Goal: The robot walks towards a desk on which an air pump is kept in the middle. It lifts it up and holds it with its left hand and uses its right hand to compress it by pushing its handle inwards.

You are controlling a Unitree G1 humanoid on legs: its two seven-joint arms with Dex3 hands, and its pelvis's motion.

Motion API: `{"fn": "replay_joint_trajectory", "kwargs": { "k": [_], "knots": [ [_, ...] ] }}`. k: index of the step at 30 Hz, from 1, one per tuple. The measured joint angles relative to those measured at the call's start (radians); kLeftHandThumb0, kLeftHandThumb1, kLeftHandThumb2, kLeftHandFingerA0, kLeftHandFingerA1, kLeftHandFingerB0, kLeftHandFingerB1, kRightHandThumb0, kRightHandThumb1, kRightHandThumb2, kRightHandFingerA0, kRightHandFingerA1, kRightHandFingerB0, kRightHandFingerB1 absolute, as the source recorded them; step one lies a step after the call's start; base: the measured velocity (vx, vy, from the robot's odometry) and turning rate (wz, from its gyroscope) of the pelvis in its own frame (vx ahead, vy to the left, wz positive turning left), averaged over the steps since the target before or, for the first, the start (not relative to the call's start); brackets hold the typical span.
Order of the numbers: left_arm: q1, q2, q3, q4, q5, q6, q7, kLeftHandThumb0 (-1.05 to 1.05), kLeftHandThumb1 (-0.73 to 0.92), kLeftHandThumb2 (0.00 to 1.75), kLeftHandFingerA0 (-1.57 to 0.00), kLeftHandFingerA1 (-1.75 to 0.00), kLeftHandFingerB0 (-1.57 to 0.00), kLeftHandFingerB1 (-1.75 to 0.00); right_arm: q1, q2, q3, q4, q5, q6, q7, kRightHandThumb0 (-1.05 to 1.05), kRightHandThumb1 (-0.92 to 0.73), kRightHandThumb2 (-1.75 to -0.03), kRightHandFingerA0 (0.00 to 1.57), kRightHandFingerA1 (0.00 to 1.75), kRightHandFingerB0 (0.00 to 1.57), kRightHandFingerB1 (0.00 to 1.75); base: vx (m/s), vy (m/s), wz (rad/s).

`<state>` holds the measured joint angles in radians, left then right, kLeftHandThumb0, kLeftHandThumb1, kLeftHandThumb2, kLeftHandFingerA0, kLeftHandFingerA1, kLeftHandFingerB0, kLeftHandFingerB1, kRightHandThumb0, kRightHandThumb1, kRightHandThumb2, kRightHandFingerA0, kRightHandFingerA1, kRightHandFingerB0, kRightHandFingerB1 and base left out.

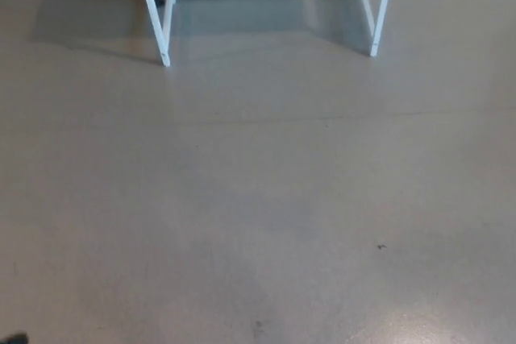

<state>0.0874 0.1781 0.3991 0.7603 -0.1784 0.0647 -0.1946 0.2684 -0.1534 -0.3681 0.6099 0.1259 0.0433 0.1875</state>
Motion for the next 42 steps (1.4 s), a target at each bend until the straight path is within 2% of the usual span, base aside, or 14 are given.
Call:
{"fn": "replay_joint_trajectory", "kwargs": {
  "k": [2, 3, 7, 8, 14, 15, 21, 24, 27, 30, 33, 42],
  "knots": [
    [0.001, -0.012, 0.027, -0.008, -0.021, 0.003, -0.012, 0.07, 0.64, 0.58, -0.47, -0.48, -0.46, -0.41, 0.0, 0.0, -0.032, -0.023, 0.024, 0.003, 0.013, -0.12, -0.6, -0.59, 0.55, 0.47, 0.44, 0.4, 0.04, 0.057, -0.1],
    [0.002, -0.019, 0.042, -0.011, -0.034, 0.006, -0.019, 0.09, 0.61, 0.58, -0.5, -0.49, -0.5, -0.42, 0.0, 0.001, -0.049, -0.035, 0.039, 0.004, 0.02, -0.07, -0.59, -0.57, 0.61, 0.46, 0.51, 0.4, 0.05, 0.141, -0.07],
    [0.002, -0.035, 0.099, -0.028, -0.083, 0.02, -0.045, 0.11, 0.6, 0.59, -0.45, -0.48, -0.47, -0.42, 0.002, 0.013, -0.106, -0.076, 0.089, 0.009, 0.039, -0.06, -0.56, -0.56, 0.67, 0.47, 0.53, 0.41, 0.1, 0.247, -0.25],
    [0.002, -0.038, 0.114, -0.033, -0.097, 0.026, -0.051, 0.09, 0.62, 0.58, -0.45, -0.48, -0.45, -0.41, 0.001, 0.017, -0.12, -0.086, 0.102, 0.01, 0.043, -0.09, -0.53, -0.55, 0.65, 0.48, 0.53, 0.41, 0.19, 0.351, -0.69],
    [-0.028, -0.034, 0.187, -0.081, -0.179, 0.059, -0.095, 0.09, 0.63, 0.59, -0.45, -0.47, -0.46, -0.41, 0.004, 0.087, -0.176, -0.153, 0.186, 0.031, 0.07, -0.03, -0.54, -0.54, 0.58, 0.46, 0.52, 0.4, 0.24, 0.378, -0.11],
    [-0.028, -0.035, 0.191, -0.088, -0.189, 0.065, -0.1, 0.1, 0.62, 0.59, -0.44, -0.47, -0.44, -0.4, 0.003, 0.089, -0.183, -0.158, 0.196, 0.033, 0.073, -0.1, -0.55, -0.56, 0.65, 0.48, 0.53, 0.41, 0.23, 0.07, 0.08],
    [-0.023, -0.036, 0.203, -0.117, -0.245, 0.11, -0.135, 0.07, 0.63, 0.58, -0.47, -0.46, -0.46, -0.4, 0.001, 0.091, -0.214, -0.17, 0.253, 0.046, 0.091, -0.08, -0.55, -0.56, 0.69, 0.49, 0.52, 0.41, 0.26, -0.05, 0.11],
    [-0.023, -0.037, 0.197, -0.127, -0.261, 0.124, -0.142, 0.09, 0.66, 0.6, -0.43, -0.48, -0.43, -0.4, 0.005, 0.092, -0.223, -0.184, 0.276, 0.053, 0.092, -0.09, -0.57, -0.57, 0.59, 0.47, 0.49, 0.41, 0.29, -0.213, 0.2],
    [-0.025, -0.053, 0.182, -0.141, -0.273, 0.135, -0.151, 0.1, 0.65, 0.6, -0.46, -0.48, -0.45, -0.4, 0.012, 0.093, -0.227, -0.192, 0.288, 0.063, 0.094, -0.1, -0.57, -0.57, 0.6, 0.47, 0.47, 0.4, 0.32, -0.352, 0.2],
    [-0.022, -0.058, 0.175, -0.143, -0.279, 0.142, -0.157, 0.1, 0.61, 0.58, -0.5, -0.49, -0.5, -0.42, 0.013, 0.081, -0.23, -0.189, 0.297, 0.062, 0.098, -0.08, -0.58, -0.56, 0.65, 0.47, 0.51, 0.4, 0.34, -0.215, 0.13],
    [-0.019, -0.059, 0.176, -0.148, -0.283, 0.145, -0.157, 0.09, 0.62, 0.58, -0.47, -0.49, -0.47, -0.41, 0.011, 0.081, -0.228, -0.19, 0.305, 0.063, 0.099, -0.1, -0.56, -0.56, 0.64, 0.47, 0.52, 0.41, 0.32, -0.095, -0.01],
    [-0.017, -0.056, 0.165, -0.156, -0.298, 0.146, -0.158, 0.07, 0.64, 0.59, -0.47, -0.48, -0.48, -0.41, 0.02, 0.081, -0.222, -0.195, 0.316, 0.068, 0.093, -0.08, -0.55, -0.56, 0.66, 0.48, 0.52, 0.41, 0.41, 0.126, -0.32]
  ]
}}
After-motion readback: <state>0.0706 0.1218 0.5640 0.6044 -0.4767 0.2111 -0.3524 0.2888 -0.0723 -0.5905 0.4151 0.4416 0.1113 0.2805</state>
